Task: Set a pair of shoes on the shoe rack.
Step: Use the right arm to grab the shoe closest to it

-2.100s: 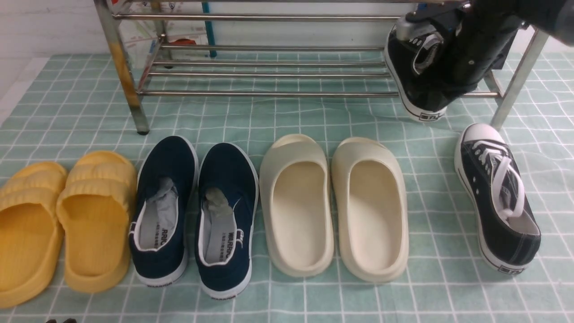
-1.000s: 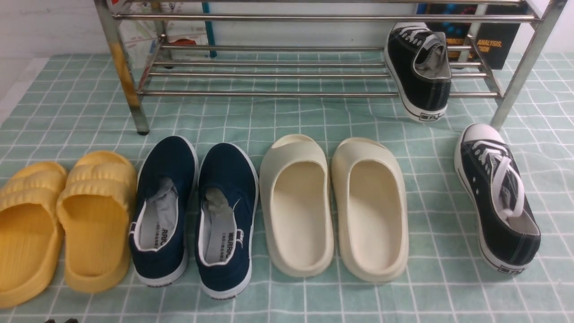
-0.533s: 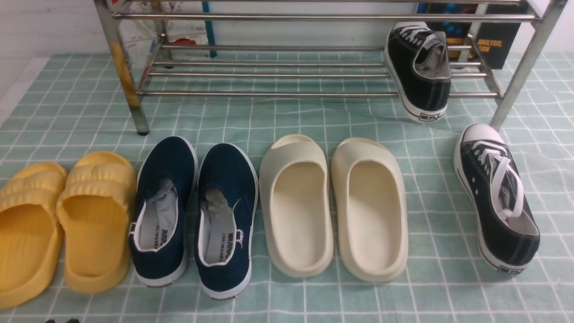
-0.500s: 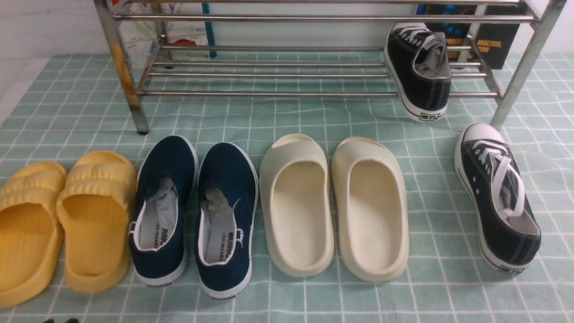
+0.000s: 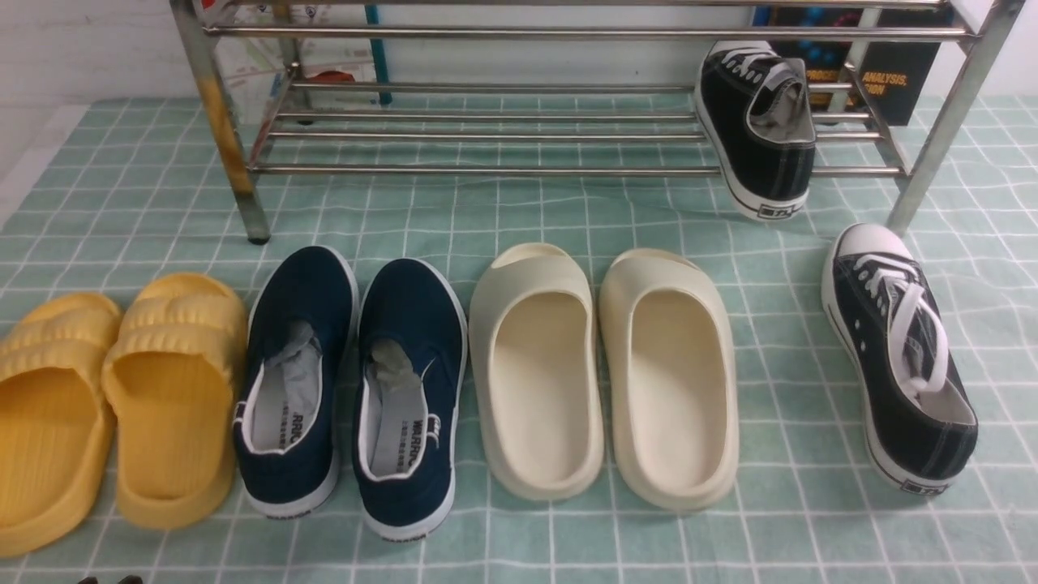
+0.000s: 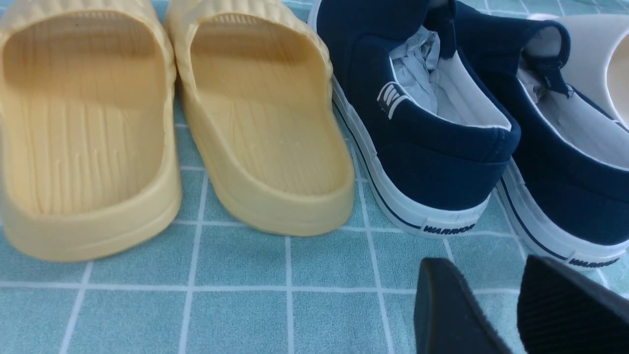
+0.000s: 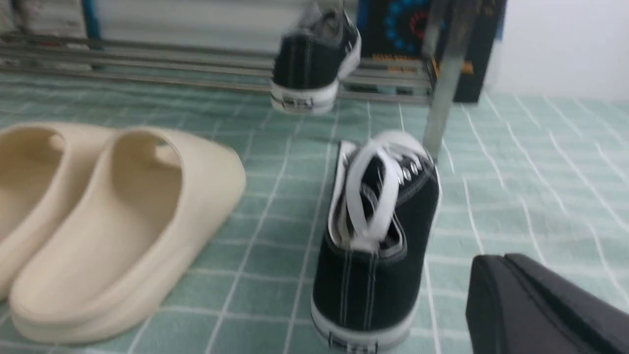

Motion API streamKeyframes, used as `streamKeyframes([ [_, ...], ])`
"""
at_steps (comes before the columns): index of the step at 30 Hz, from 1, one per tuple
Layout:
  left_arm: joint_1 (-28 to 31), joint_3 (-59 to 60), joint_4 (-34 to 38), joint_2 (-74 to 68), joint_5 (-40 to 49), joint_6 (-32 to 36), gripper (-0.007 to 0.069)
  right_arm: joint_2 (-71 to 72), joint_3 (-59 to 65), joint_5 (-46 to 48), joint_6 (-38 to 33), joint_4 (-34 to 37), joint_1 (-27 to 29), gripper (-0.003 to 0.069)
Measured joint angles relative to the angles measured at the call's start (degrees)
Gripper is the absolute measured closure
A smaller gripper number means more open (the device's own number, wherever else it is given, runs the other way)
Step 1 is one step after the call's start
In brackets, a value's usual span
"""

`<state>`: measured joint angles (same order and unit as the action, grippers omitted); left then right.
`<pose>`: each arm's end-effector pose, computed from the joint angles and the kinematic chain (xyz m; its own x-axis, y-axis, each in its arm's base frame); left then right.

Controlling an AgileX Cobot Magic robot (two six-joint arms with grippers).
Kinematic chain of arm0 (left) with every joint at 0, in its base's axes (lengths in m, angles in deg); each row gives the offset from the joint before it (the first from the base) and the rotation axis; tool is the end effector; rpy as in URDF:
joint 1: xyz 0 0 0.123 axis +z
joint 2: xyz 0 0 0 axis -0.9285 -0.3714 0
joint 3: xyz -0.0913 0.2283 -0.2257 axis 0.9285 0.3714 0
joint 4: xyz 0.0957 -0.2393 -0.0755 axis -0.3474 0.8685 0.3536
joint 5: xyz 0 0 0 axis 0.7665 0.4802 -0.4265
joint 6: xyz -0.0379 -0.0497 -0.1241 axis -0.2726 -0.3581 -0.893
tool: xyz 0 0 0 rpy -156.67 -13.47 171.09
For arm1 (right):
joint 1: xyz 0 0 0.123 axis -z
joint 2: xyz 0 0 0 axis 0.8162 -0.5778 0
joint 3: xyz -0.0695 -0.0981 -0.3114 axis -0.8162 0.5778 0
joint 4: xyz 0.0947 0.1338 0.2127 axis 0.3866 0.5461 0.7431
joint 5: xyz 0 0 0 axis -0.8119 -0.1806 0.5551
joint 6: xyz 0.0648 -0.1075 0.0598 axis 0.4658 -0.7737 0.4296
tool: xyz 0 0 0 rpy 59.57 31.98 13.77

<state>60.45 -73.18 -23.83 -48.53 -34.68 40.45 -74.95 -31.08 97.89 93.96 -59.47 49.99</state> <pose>0.0639 -0.0119 0.1509 -0.3517 -0.1679 -0.9209 0.0828 0.9744 -0.2092 0.0712 0.0042 0.1782 -0.1442 0.0345 -0.9889 -0.0632 0.9970 0.0440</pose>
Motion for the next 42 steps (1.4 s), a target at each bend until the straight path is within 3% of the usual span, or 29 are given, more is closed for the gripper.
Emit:
streamKeyframes([
  [7,0.0,0.0,0.0,0.0,0.0,0.0,0.0386,0.0,-0.4,9.4,1.0,3.4,3.1,0.0659],
  [15,0.0,0.0,0.0,0.0,0.0,0.0,0.0386,0.0,-0.6,9.8,1.1,4.1,6.3,0.0659],
  [42,0.0,0.0,0.0,0.0,0.0,0.0,0.0386,0.0,-0.6,9.8,1.1,4.2,6.3,0.0650],
])
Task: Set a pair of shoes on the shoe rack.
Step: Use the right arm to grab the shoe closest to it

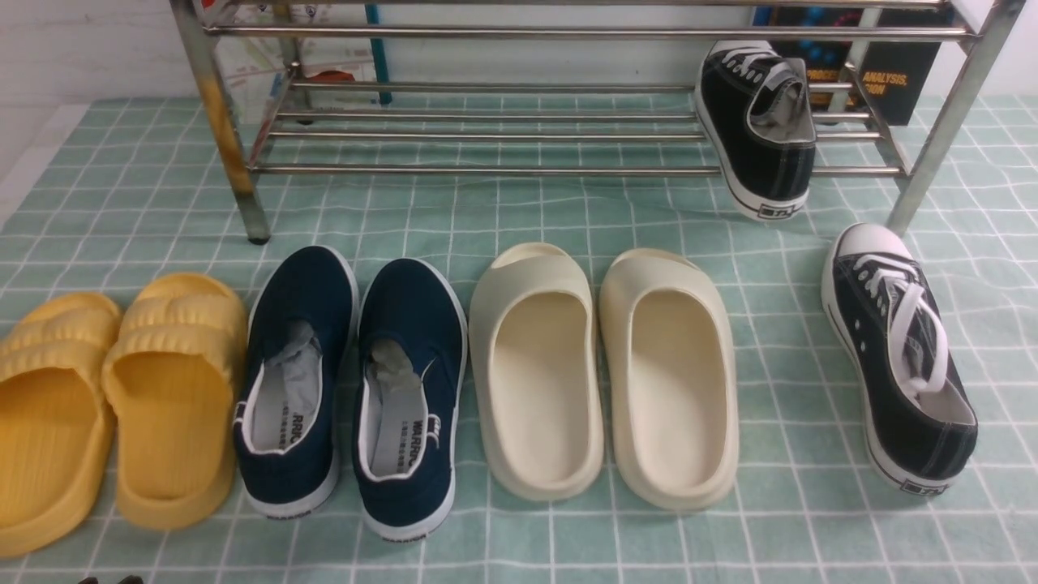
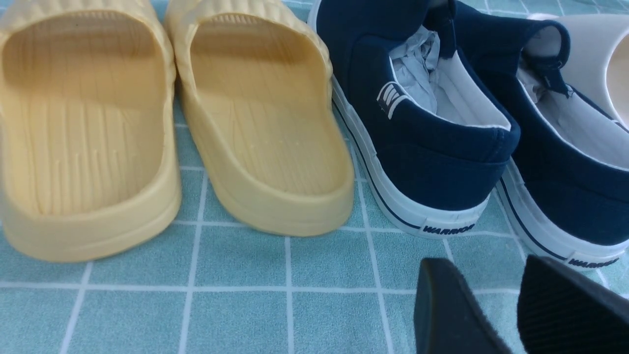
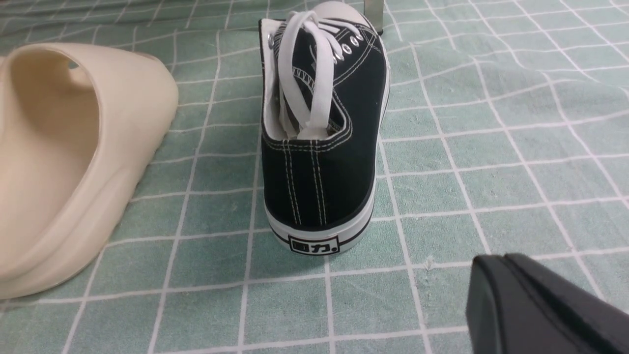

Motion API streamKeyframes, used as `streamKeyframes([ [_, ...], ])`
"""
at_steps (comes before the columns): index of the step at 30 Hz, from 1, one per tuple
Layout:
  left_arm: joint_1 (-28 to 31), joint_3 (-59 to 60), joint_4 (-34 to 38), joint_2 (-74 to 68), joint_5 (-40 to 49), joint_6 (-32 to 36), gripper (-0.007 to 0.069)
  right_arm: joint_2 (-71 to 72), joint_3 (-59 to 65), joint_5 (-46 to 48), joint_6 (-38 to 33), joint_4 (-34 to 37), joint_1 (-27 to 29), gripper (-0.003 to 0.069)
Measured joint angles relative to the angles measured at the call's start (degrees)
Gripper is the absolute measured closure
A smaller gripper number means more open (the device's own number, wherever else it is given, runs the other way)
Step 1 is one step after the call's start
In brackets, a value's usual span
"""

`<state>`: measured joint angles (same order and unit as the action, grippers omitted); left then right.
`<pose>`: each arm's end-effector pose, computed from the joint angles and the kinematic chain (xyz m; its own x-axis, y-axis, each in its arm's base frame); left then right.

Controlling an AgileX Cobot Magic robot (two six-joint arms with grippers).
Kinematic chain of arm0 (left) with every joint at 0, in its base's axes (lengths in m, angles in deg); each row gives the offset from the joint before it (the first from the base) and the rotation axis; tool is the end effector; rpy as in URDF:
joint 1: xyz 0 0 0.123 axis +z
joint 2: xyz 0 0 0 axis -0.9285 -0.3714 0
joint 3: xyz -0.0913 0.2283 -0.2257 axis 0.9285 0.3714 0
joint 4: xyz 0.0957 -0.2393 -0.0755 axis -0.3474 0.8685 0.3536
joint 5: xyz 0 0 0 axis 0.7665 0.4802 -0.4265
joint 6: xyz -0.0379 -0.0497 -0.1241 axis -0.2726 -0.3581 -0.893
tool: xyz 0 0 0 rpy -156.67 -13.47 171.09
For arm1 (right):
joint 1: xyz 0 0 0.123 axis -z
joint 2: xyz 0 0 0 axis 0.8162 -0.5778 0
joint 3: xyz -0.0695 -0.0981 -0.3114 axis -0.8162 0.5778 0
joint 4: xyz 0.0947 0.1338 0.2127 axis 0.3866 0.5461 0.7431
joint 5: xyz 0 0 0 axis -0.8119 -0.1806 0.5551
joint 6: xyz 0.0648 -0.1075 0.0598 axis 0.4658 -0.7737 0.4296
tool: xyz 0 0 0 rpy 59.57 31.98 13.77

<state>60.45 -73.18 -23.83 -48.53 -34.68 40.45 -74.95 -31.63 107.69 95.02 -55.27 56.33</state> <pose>0.0639 -0.0119 0.1509 -0.3517 -0.1679 -0.9209 0.0828 0.9744 -0.2092 0.0659 -0.0011 0.1588 -0.2932 0.1436 -0.9452 0.0636 0.9894 0.1306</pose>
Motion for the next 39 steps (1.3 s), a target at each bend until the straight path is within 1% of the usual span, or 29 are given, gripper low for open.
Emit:
streamKeyframes([
  [39,0.0,0.0,0.0,0.0,0.0,0.0,0.0386,0.0,0.0,0.0,0.0,0.0,0.0,0.0608],
])
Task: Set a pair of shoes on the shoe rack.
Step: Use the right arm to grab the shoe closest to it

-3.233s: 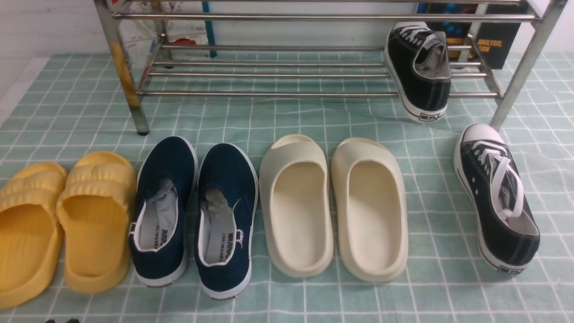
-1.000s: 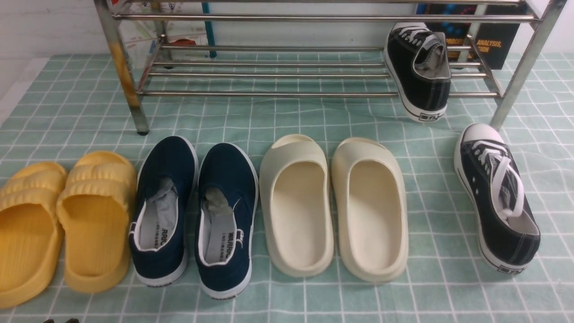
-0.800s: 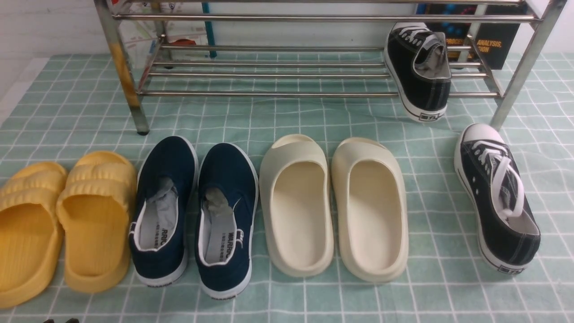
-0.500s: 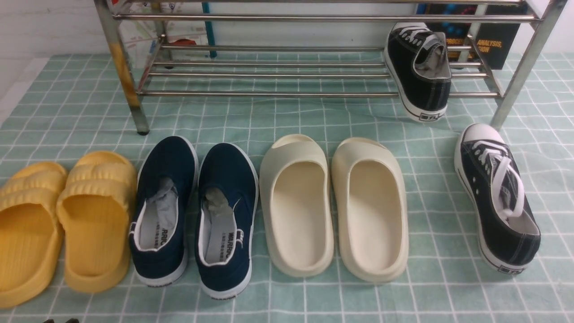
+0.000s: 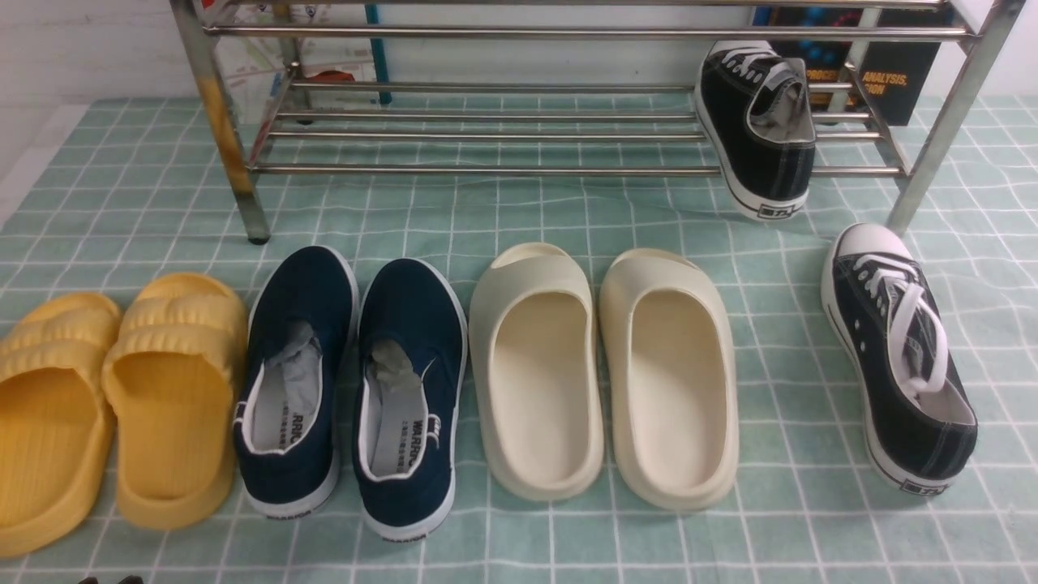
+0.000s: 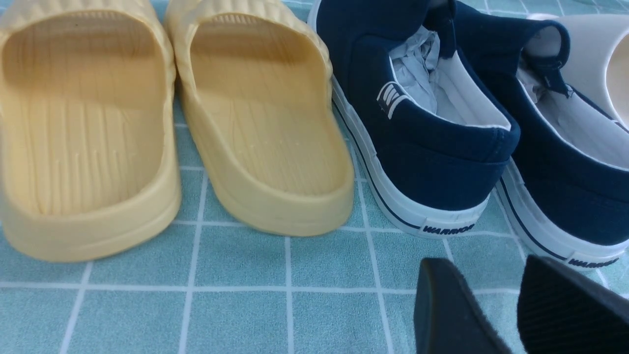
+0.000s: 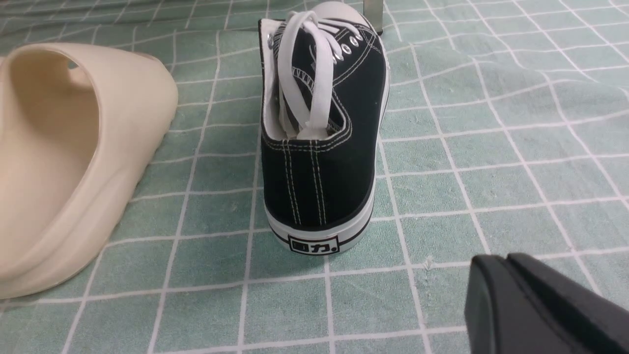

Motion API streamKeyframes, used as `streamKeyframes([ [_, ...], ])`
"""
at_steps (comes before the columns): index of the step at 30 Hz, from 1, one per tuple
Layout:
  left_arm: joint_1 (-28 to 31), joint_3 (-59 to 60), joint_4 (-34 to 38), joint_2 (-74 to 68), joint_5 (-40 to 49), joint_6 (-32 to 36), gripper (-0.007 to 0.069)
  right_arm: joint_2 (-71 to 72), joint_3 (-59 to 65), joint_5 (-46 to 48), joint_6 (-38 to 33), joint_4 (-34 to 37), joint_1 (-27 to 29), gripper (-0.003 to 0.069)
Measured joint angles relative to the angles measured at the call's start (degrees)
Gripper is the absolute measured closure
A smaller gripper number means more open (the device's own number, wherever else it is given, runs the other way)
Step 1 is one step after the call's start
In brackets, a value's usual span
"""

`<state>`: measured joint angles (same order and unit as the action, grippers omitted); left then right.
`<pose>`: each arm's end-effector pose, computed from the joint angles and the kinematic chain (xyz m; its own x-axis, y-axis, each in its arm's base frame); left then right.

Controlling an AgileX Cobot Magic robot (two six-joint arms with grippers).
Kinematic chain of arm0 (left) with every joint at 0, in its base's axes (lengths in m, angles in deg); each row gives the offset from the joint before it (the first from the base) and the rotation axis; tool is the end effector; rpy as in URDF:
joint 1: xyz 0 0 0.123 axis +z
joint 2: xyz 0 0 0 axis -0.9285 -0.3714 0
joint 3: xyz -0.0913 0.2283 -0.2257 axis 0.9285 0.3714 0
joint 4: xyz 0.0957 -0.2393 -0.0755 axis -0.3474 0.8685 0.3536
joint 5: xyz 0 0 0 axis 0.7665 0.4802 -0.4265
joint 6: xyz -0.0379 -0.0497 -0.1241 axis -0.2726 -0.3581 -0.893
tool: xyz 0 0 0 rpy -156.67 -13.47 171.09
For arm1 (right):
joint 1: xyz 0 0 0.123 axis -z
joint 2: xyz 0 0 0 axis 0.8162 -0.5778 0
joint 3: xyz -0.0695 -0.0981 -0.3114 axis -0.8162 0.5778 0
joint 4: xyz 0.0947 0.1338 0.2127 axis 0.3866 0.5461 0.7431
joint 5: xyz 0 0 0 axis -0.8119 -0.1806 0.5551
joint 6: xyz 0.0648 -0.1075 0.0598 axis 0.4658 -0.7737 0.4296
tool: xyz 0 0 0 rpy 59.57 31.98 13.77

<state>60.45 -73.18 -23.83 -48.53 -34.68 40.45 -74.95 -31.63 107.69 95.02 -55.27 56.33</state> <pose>0.0639 -0.0119 0.1509 -0.3517 -0.1679 -0.9209 0.0828 0.9744 -0.2092 0.0659 -0.0011 0.1588 -0.2932 0.1436 -0.9452 0.0636 0.9894 0.1306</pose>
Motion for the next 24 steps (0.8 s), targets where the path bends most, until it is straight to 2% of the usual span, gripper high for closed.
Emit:
streamKeyframes([
  [24,0.0,0.0,0.0,0.0,0.0,0.0,0.0386,0.0,0.0,0.0,0.0,0.0,0.0,0.0571],
])
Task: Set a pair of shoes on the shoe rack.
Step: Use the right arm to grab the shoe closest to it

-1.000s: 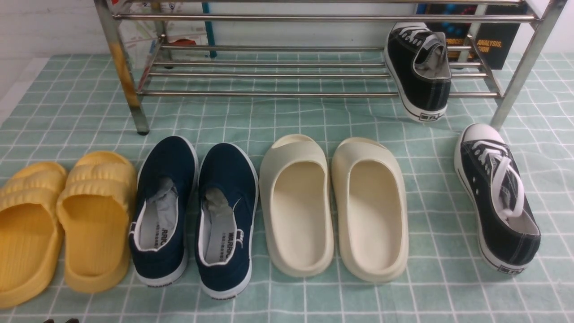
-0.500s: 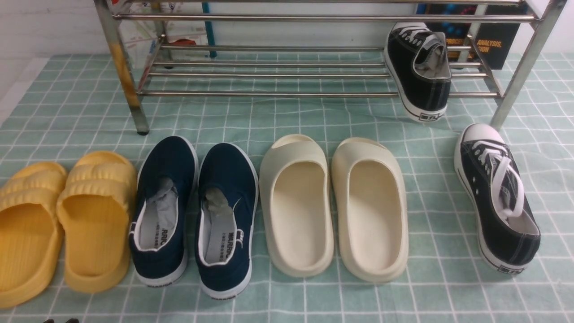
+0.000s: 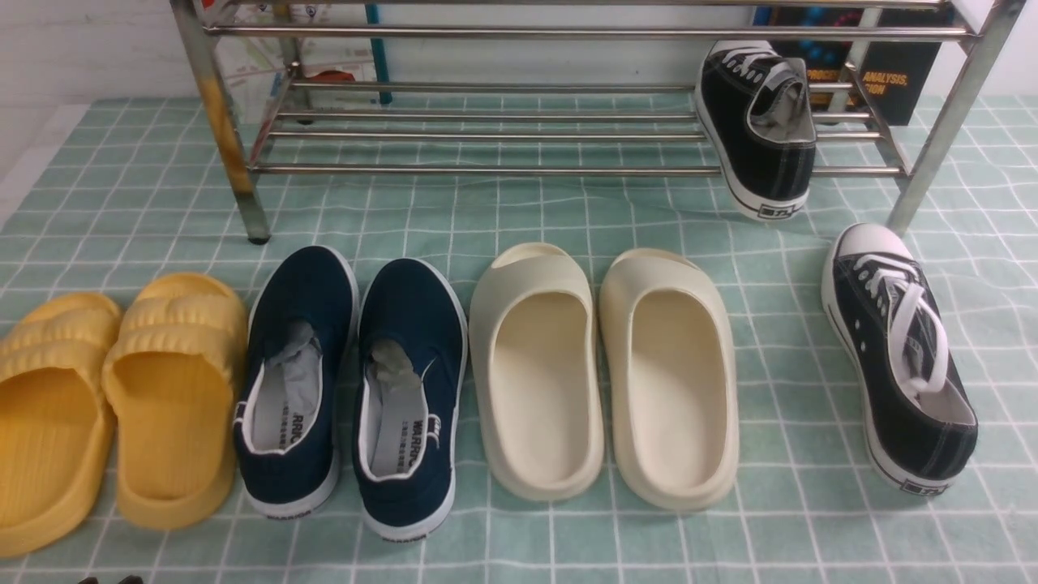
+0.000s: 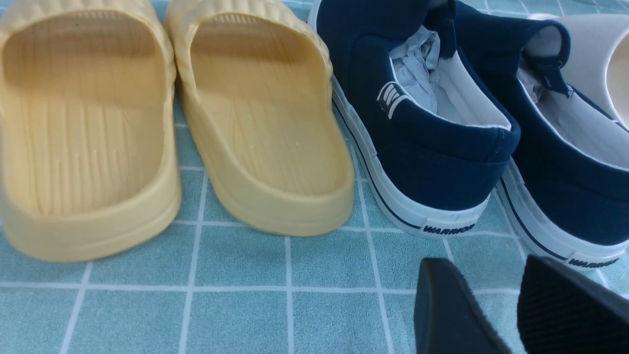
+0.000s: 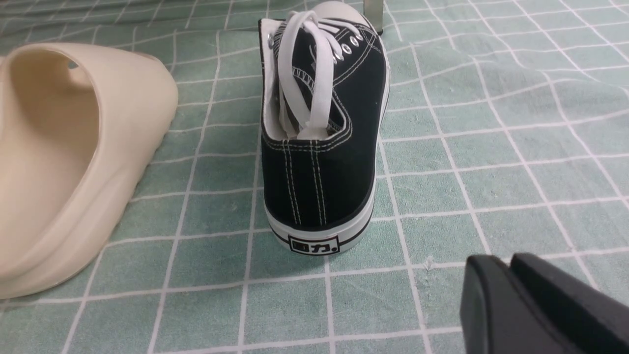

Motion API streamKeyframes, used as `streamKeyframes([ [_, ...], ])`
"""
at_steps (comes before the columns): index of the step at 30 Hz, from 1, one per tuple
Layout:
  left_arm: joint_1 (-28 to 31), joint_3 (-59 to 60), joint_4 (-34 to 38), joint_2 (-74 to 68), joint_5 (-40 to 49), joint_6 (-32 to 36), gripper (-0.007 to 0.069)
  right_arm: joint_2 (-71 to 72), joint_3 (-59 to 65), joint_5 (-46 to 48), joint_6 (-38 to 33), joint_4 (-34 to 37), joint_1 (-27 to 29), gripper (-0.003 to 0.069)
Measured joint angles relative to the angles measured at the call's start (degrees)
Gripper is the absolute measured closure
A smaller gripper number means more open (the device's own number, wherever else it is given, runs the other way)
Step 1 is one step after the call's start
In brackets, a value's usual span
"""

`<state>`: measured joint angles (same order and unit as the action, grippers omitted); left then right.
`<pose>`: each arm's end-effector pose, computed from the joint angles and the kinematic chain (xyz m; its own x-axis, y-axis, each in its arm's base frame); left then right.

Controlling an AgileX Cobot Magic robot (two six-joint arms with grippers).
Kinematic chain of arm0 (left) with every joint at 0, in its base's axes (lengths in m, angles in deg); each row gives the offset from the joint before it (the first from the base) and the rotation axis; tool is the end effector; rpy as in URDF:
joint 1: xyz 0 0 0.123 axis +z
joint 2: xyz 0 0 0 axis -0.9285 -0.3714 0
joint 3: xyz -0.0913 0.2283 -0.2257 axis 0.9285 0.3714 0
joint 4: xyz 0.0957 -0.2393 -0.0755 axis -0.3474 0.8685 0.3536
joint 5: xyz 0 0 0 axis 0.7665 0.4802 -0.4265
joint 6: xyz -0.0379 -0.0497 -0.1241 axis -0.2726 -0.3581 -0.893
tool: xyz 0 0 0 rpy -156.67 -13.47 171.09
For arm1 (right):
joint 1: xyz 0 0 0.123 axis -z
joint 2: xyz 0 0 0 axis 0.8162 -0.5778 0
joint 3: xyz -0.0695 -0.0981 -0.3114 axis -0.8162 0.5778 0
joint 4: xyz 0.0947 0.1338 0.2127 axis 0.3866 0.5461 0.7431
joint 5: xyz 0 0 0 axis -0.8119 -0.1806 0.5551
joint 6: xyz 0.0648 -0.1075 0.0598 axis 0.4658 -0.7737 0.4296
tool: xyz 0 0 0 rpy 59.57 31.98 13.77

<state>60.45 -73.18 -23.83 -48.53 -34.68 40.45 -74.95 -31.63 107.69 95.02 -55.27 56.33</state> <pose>0.0639 -0.0119 0.1509 -0.3517 -0.1679 -0.9209 0.0828 0.9744 -0.2092 0.0659 -0.0011 0.1588 -0.2932 0.1436 -0.9452 0.0636 0.9894 0.1306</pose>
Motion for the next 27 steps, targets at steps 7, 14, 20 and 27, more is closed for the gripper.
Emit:
streamKeyframes([
  [7,0.0,0.0,0.0,0.0,0.0,0.0,0.0386,0.0,0.0,0.0,0.0,0.0,0.0,0.0563],
  [14,0.0,0.0,0.0,0.0,0.0,0.0,0.0386,0.0,0.7,-6.1,0.0,-1.9,0.0,0.0554],
  [20,0.0,0.0,0.0,0.0,0.0,0.0,0.0386,0.0,0.7,-27.9,0.2,-8.5,0.0,0.0547],
  [27,0.0,0.0,0.0,0.0,0.0,0.0,0.0386,0.0,0.7,-46.8,5.1,-10.6,0.0,0.0539],
])
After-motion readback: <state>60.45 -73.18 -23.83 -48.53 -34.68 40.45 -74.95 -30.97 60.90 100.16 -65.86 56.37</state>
